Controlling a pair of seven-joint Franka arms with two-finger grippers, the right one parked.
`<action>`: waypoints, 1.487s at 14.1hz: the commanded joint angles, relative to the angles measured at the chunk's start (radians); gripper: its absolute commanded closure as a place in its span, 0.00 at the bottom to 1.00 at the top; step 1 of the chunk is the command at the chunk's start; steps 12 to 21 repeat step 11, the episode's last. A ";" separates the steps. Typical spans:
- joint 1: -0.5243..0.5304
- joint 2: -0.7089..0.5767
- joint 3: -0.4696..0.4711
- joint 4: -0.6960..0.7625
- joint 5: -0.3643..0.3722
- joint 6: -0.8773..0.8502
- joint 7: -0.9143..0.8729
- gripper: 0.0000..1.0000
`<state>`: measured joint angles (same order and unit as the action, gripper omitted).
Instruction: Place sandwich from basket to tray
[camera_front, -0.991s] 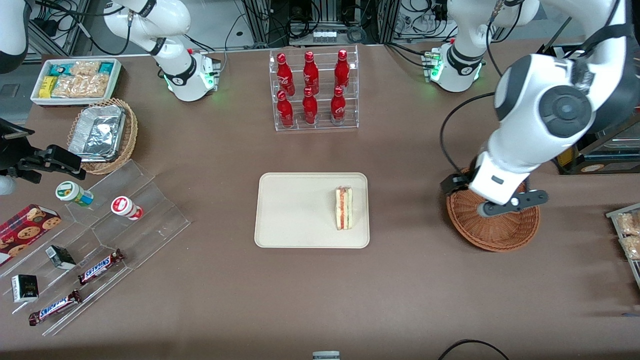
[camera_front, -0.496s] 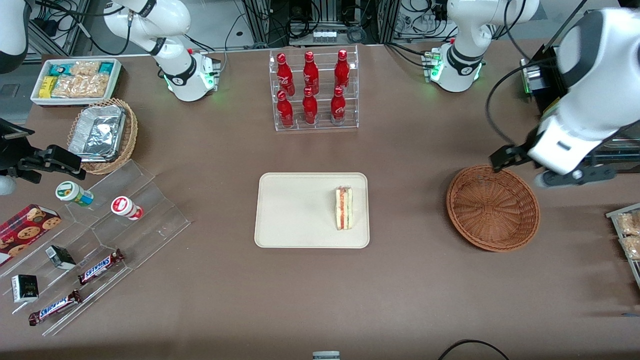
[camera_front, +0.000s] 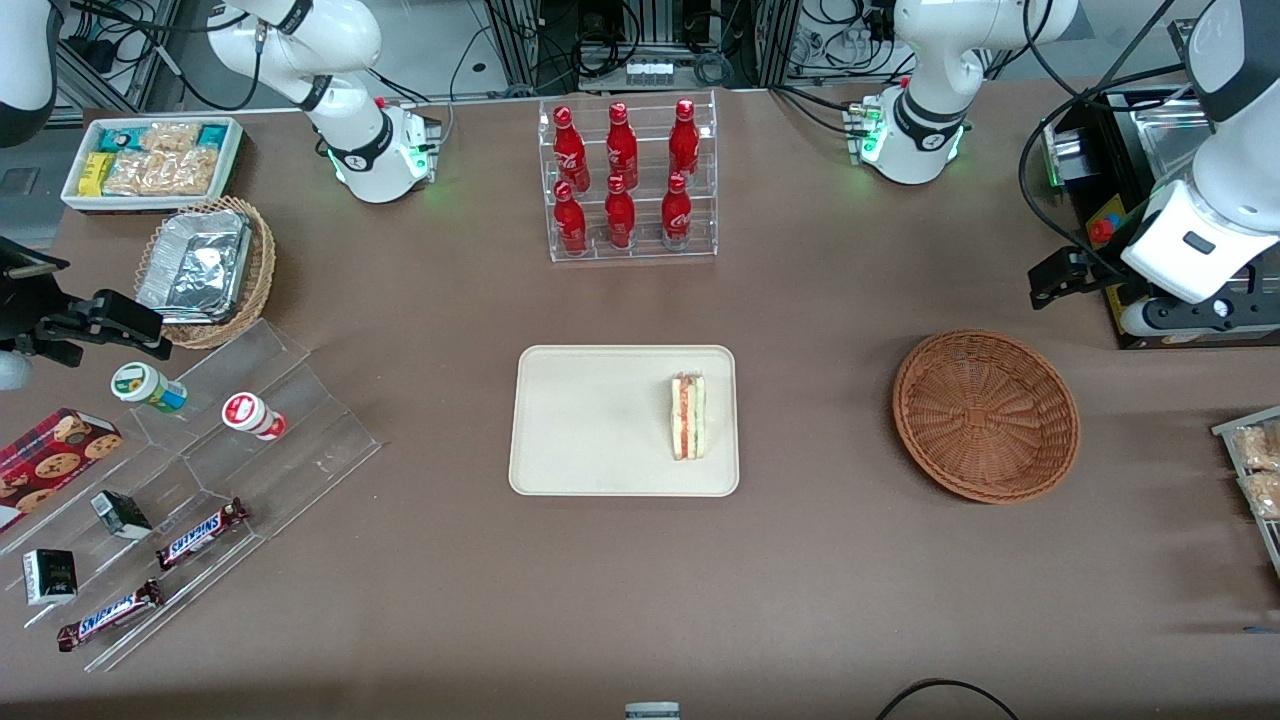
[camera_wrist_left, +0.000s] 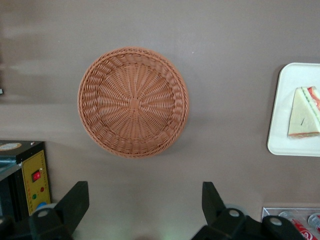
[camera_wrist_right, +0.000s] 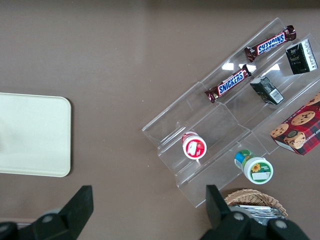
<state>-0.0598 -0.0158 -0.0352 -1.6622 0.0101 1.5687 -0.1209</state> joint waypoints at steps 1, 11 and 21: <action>0.014 -0.018 -0.008 0.013 0.005 -0.033 0.003 0.00; 0.035 -0.066 0.006 0.044 -0.002 -0.033 0.010 0.00; 0.035 -0.066 0.006 0.044 -0.002 -0.033 0.010 0.00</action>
